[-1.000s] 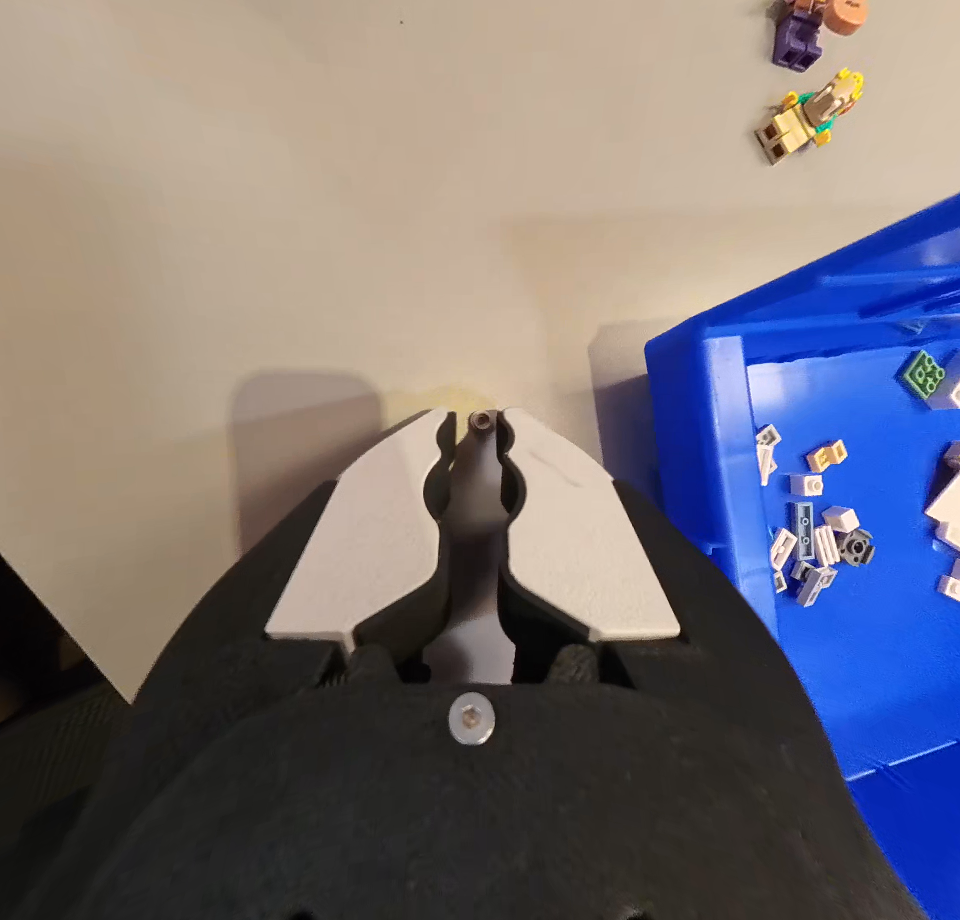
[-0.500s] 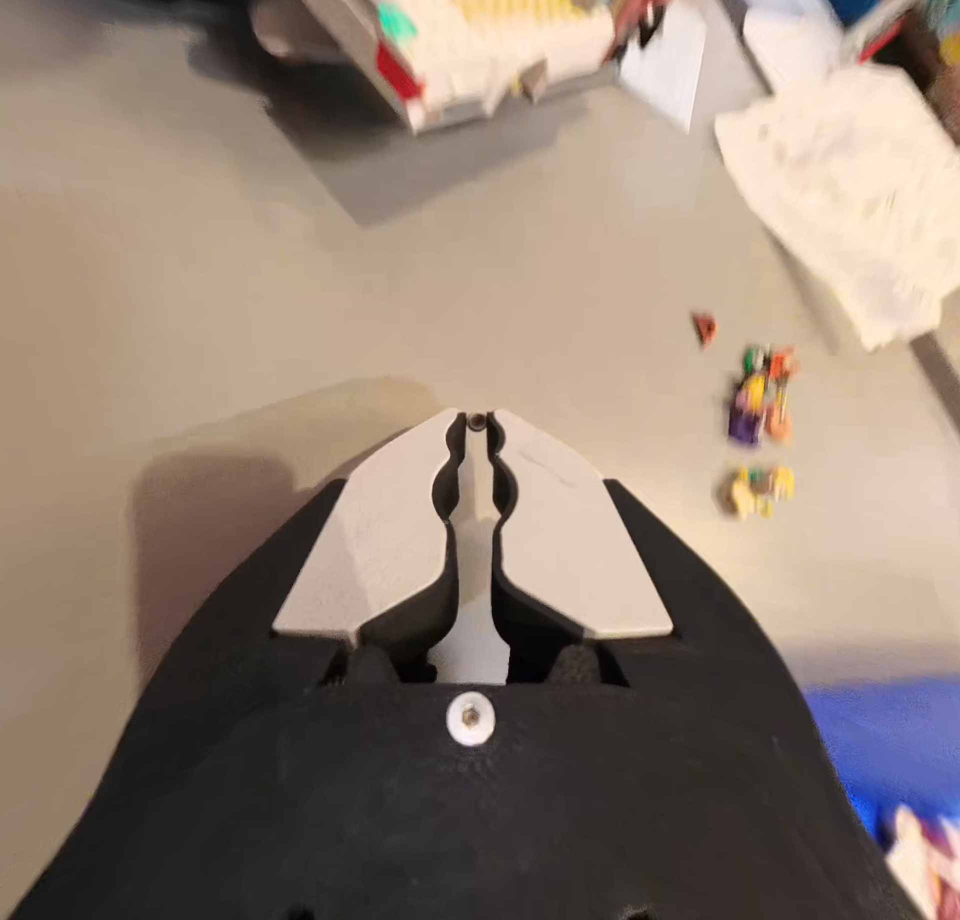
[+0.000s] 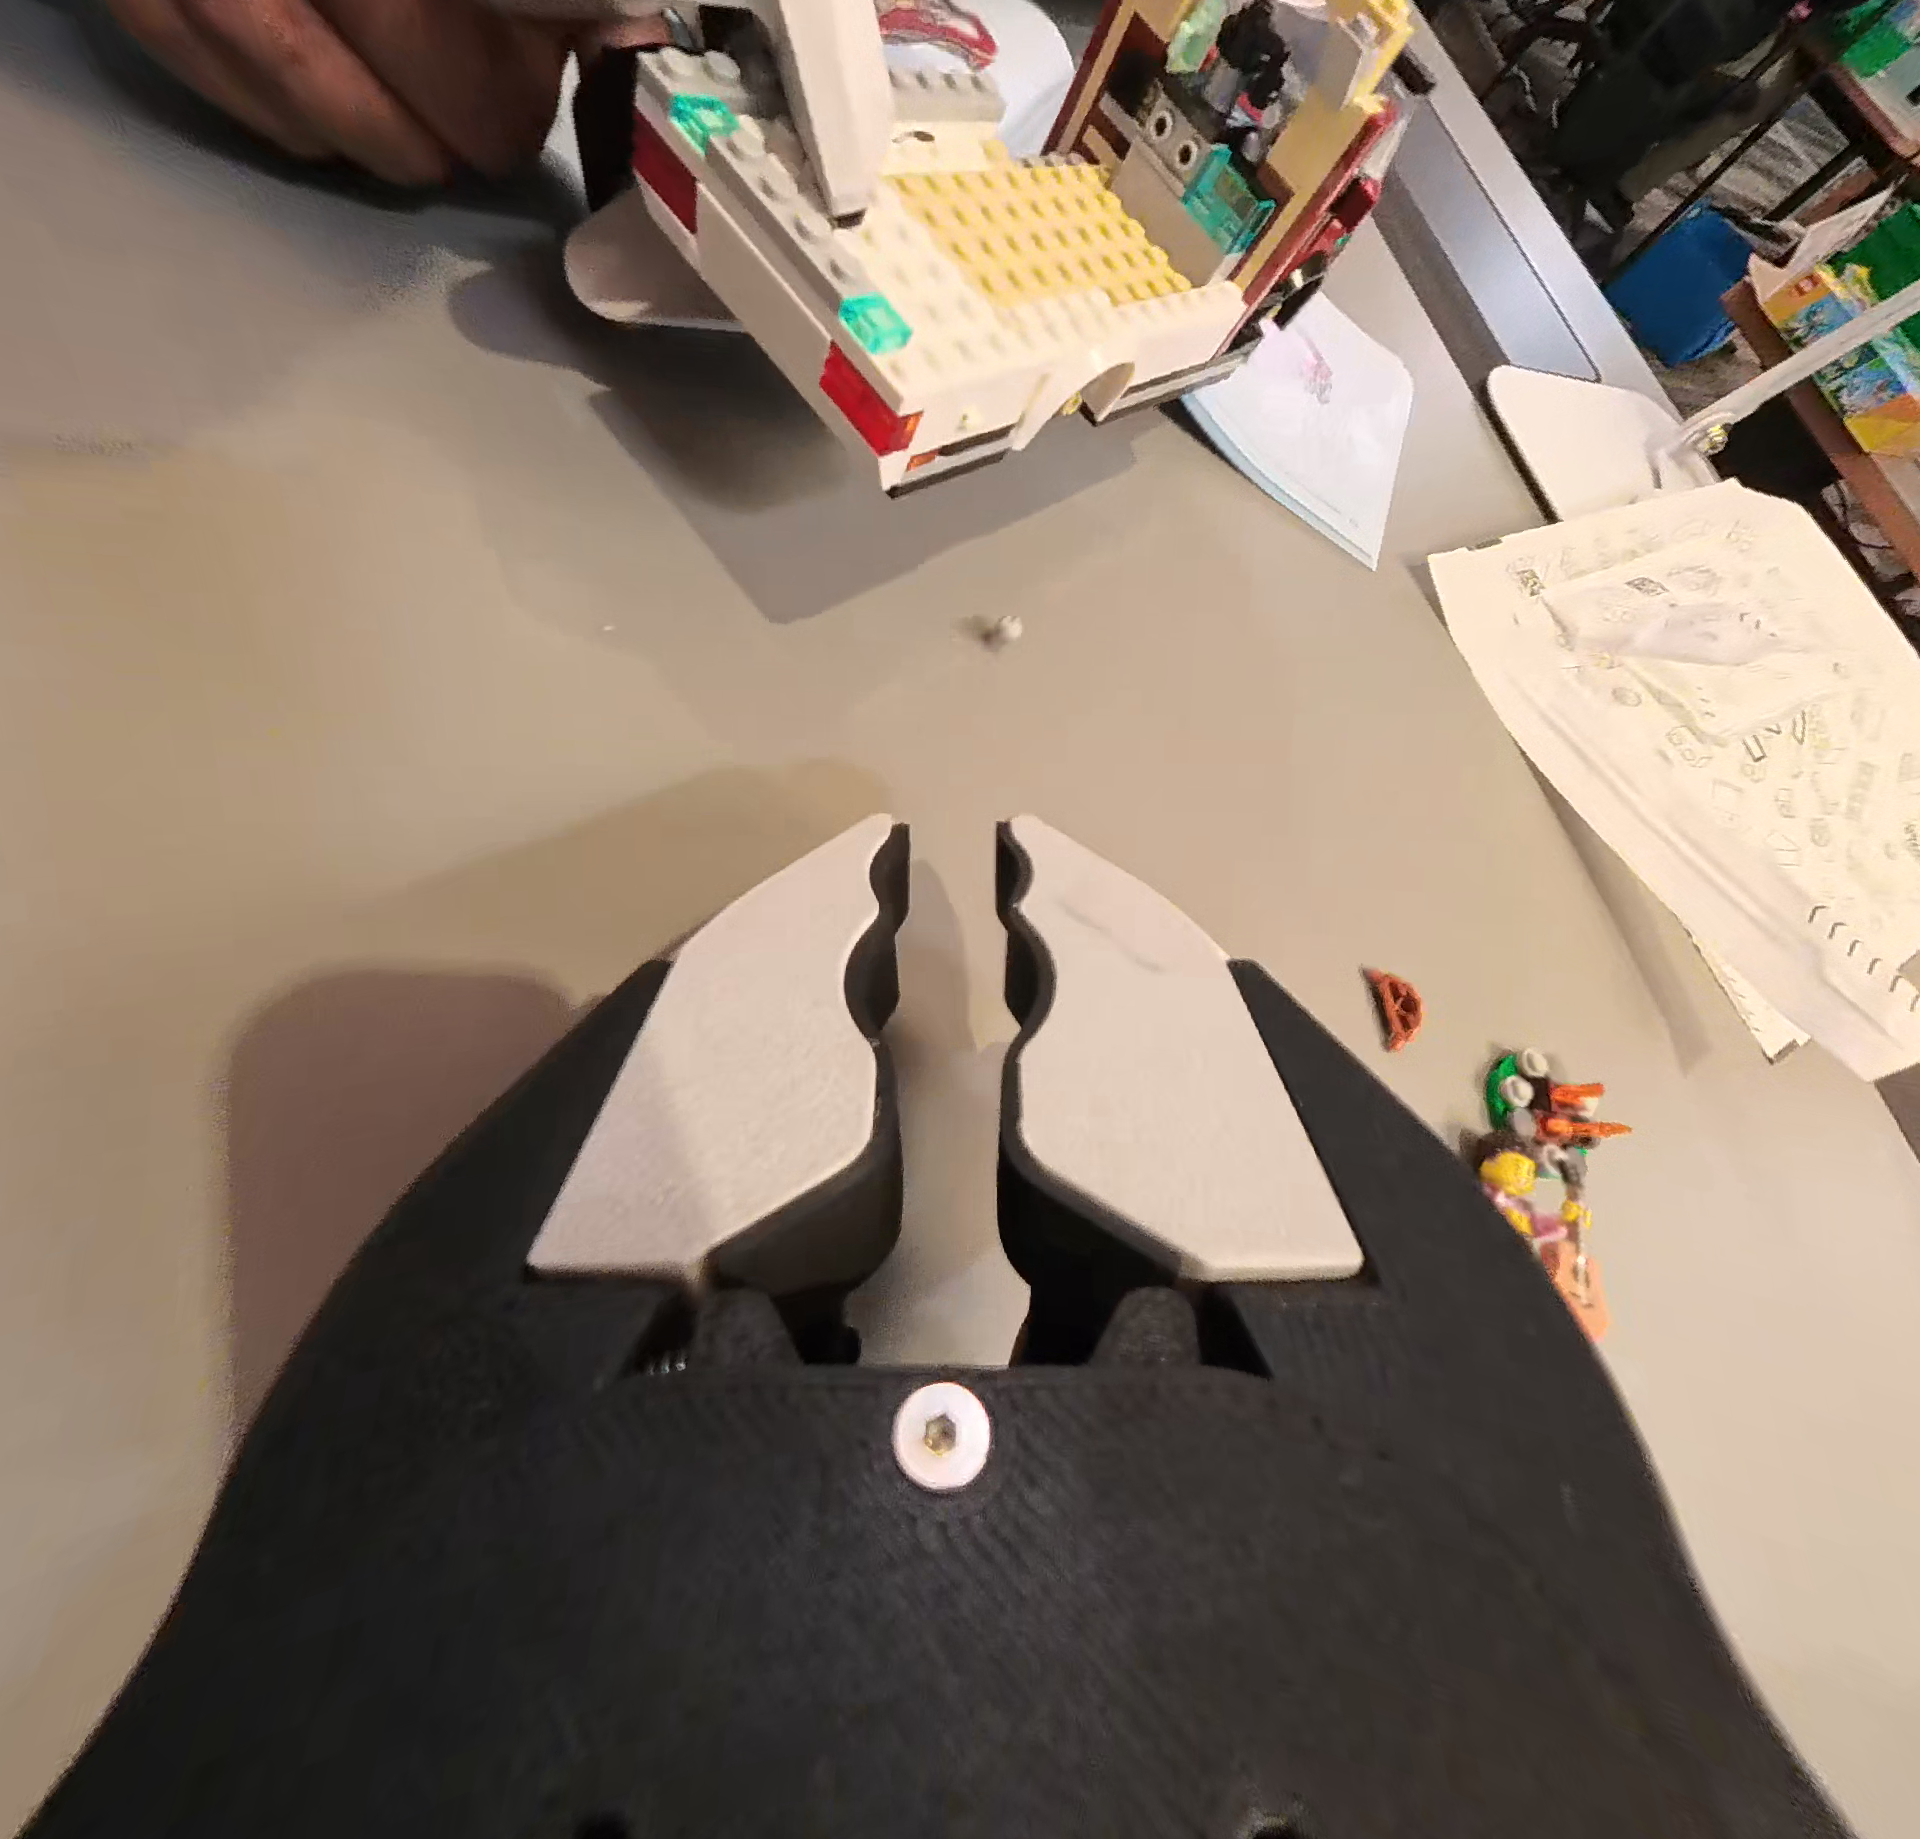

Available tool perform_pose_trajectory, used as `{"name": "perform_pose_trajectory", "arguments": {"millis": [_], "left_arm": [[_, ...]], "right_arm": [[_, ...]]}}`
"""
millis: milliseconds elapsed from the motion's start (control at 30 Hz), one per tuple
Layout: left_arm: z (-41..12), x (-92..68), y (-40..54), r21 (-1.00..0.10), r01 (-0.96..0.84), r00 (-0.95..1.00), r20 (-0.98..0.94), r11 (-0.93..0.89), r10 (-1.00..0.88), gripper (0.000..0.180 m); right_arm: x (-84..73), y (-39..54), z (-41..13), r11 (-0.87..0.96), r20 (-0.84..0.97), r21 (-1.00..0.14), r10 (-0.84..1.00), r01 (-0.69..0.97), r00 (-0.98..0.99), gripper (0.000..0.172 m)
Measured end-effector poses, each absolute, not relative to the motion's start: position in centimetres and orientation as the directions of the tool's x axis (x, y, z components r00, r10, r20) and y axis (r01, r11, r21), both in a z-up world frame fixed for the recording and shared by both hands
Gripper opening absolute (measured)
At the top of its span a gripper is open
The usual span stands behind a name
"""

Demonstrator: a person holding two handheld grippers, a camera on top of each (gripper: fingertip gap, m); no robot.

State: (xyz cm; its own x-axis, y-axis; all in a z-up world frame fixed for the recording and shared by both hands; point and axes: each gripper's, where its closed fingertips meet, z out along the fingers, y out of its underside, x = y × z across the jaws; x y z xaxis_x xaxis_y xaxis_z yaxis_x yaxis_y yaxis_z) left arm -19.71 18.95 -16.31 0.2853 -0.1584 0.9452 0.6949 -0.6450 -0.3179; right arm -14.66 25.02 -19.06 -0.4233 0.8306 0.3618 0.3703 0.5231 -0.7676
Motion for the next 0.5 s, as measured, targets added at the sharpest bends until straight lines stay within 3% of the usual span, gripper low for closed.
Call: {"name": "perform_pose_trajectory", "arguments": {"millis": [500], "left_arm": [[-14.4, -23.1, 17.2, -0.371, 0.739, 0.331, 0.927, -0.562, -0.178, 0.036]], "right_arm": [[-26.9, 26.8, -19.6, 0.491, 0.346, -0.752, 0.862, 0.441, -0.369, 0.02]]}}
